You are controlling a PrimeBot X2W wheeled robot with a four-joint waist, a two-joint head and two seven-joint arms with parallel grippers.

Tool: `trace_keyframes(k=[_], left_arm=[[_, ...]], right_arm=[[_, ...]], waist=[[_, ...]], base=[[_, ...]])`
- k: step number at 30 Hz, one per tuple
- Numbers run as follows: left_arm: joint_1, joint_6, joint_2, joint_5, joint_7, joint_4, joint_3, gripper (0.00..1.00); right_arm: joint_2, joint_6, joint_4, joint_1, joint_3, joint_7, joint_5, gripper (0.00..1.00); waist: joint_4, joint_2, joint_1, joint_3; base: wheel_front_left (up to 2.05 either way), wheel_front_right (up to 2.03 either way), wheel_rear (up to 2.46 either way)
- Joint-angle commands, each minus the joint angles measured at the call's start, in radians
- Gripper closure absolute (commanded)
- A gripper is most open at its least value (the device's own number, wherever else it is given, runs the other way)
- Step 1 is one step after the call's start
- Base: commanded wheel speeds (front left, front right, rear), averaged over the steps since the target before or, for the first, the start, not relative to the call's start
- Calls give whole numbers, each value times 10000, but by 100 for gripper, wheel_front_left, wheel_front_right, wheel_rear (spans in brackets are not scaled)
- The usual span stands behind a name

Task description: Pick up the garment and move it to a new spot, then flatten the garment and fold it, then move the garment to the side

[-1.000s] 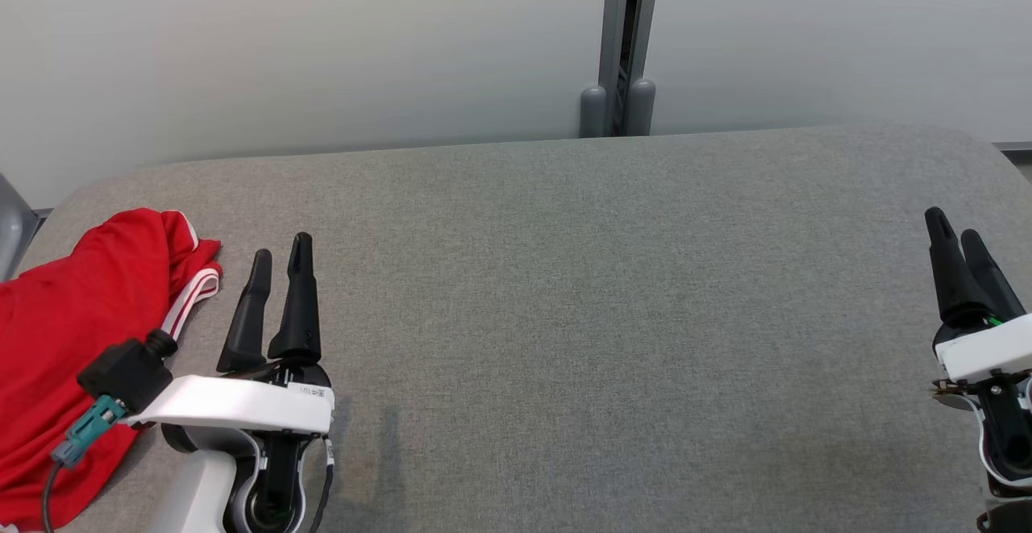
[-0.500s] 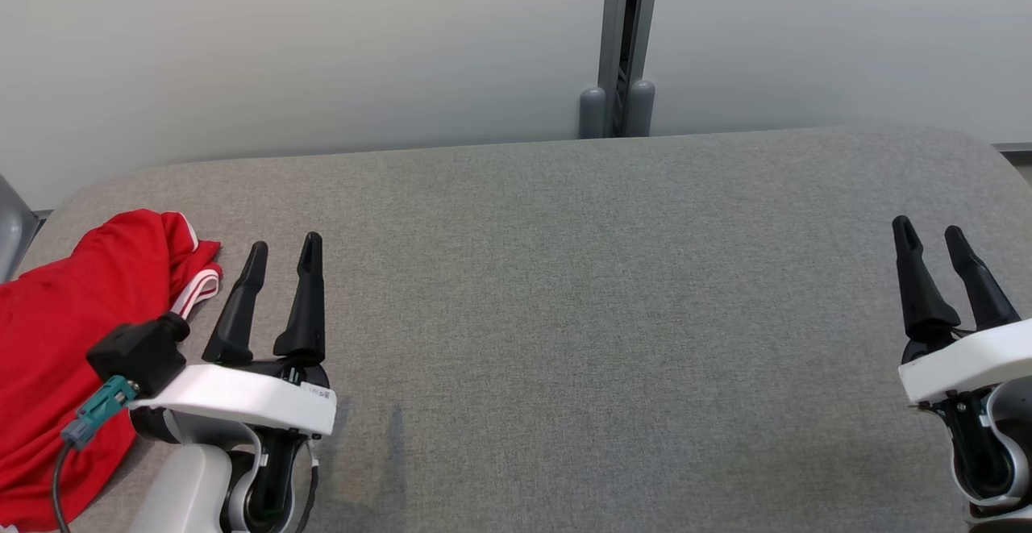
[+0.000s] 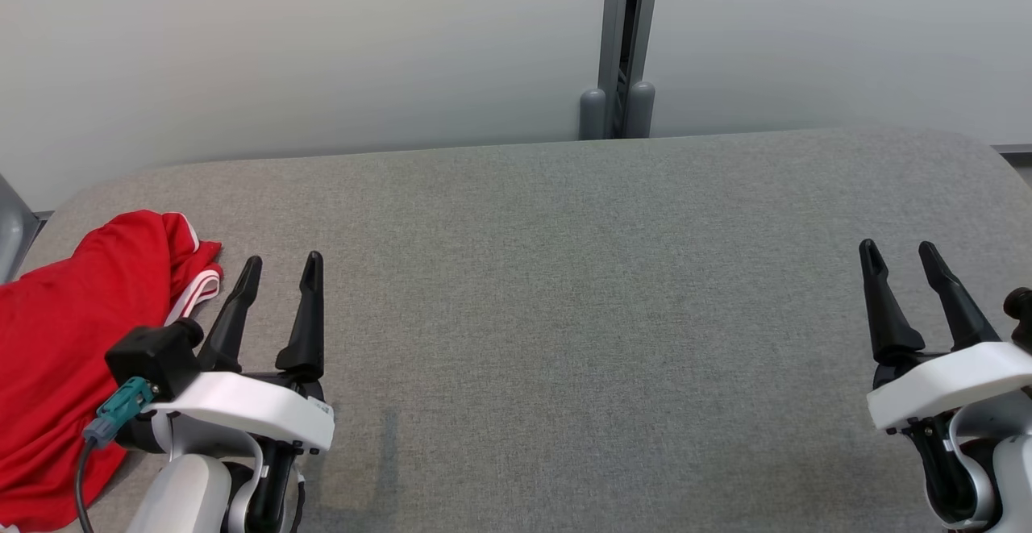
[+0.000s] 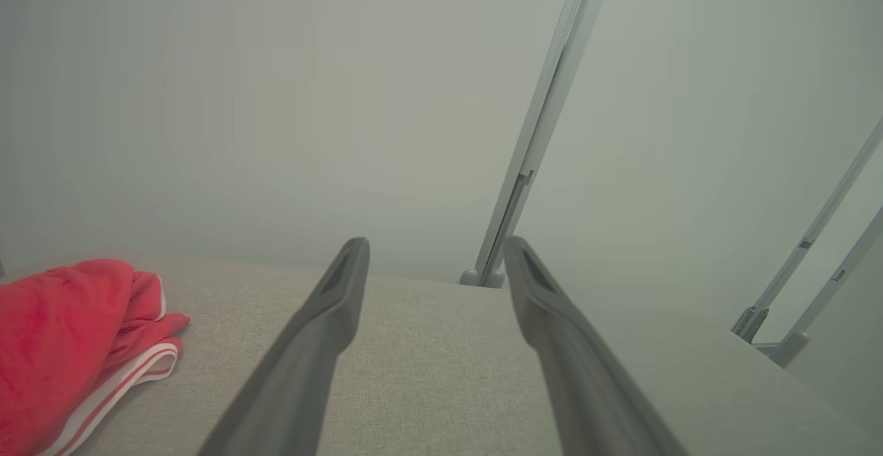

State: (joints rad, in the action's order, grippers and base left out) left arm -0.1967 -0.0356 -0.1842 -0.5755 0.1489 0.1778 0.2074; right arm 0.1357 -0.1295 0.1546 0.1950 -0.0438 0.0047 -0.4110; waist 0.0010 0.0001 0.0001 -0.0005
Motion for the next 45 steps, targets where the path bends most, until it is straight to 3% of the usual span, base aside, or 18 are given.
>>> trace_keyframes(k=[1,16,45], left_arm=[[-48,-50,-120,267,-33,-98,-44,0],[203,-308,-288,1449,-236,-149,3,0],[563,-514,-349,2503,-1202,-70,-90,0]], right_arm=[[59,-16,-114,26,54,-130,256,0],[-232,-18,-57,-324,136,-406,1223,0],[-640,-19,-364,-955,25,-655,2770,0]], waist=[[8,-1,-1,-1],[24,-1,-1,-2],[19,-1,-1,8]], base=[[0,0,0],[0,0,0],[0,0,0]])
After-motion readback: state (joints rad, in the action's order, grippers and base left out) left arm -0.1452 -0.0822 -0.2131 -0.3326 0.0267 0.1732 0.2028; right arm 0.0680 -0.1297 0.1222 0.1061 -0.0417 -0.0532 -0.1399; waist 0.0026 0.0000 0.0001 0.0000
